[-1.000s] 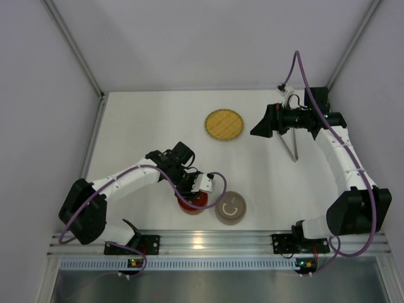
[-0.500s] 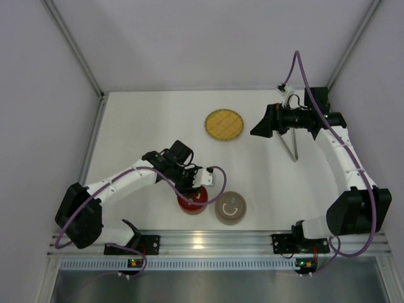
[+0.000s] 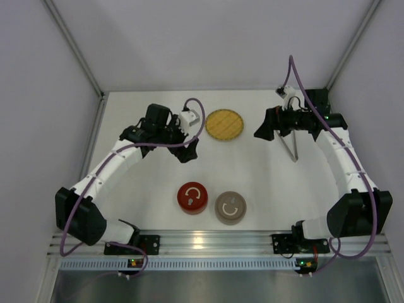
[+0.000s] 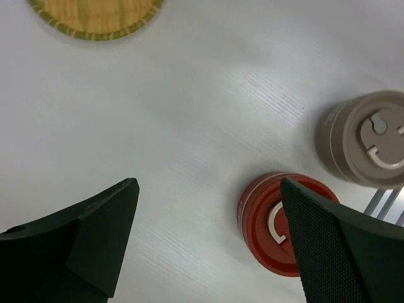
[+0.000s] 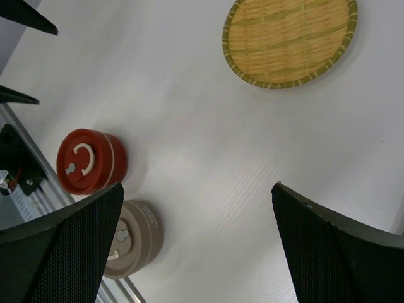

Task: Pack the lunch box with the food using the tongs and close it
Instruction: Reset both arms

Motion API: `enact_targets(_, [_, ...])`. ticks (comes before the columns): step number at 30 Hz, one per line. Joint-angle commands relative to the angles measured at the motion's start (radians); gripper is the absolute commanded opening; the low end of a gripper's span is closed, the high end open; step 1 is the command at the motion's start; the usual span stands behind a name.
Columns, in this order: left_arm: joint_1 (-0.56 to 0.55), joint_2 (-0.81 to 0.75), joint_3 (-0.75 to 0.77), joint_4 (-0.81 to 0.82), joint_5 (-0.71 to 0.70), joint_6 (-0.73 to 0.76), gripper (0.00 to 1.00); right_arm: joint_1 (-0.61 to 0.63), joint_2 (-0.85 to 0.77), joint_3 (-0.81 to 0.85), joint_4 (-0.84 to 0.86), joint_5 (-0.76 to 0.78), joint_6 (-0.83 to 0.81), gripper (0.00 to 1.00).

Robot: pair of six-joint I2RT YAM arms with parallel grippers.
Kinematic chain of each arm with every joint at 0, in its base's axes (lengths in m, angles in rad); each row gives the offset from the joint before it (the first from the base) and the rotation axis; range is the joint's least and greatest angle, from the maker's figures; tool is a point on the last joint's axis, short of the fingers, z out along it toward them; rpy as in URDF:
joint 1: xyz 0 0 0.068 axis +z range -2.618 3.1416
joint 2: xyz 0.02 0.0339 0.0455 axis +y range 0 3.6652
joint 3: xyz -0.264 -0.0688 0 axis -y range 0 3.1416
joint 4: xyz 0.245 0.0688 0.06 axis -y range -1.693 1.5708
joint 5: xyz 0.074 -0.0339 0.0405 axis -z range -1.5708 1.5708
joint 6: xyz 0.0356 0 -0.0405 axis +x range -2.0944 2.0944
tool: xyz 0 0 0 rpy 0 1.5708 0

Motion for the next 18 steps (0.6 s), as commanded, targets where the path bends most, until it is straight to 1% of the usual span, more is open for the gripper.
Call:
enact_targets(1, [0.044, 0.031, 0.109, -0.052, -0.076, -0.248, 0.98, -0.016, -0.054, -0.027, -0.042, 0.096, -0.085, 0.99])
enact_targets(2, [0.062, 0.038, 0.124, -0.069, -0.092, -0.289, 0.98, -0.017, -0.057, -0.036, -0.038, 0.11, -0.096, 0.99])
enact_targets(4, [0.131, 0.027, 0.118, -0.081, -0.063, -0.311, 0.98, -0.019, -0.065, -0.06, -0.029, 0.155, -0.119, 0.99])
enact_targets(6, [0.198, 0.001, 0.057, -0.066, -0.014, -0.311, 0.98, -0.025, -0.065, -0.076, -0.028, 0.188, -0.139, 0.99])
enact_targets(10, [0.266, -0.08, -0.047, -0.035, -0.093, -0.3, 0.98, -0.051, -0.059, -0.145, 0.003, 0.235, -0.164, 0.99])
enact_targets(11, [0.283, -0.086, -0.064, -0.032, -0.098, -0.29, 0.98, -0.086, -0.059, -0.162, 0.014, 0.245, -0.164, 0.99])
enact_targets(12, [0.324, -0.088, -0.078, -0.032, -0.107, -0.288, 0.98, -0.096, -0.057, -0.174, 0.023, 0.263, -0.165, 0.99])
enact_targets(13, [0.352, -0.082, -0.096, -0.037, -0.094, -0.277, 0.98, -0.109, -0.053, -0.198, 0.029, 0.268, -0.17, 0.99])
enact_targets(14, [0.41, -0.076, -0.101, -0.044, -0.081, -0.274, 0.98, -0.116, -0.048, -0.209, 0.04, 0.278, -0.176, 0.99])
enact_targets(16, [0.471, -0.059, -0.113, -0.051, -0.026, -0.26, 0.98, -0.128, -0.043, -0.24, 0.052, 0.291, -0.187, 0.99])
enact_targets(18, [0.557, -0.054, -0.124, -0.042, -0.018, -0.251, 0.98, -0.133, -0.042, -0.263, 0.067, 0.309, -0.196, 0.99])
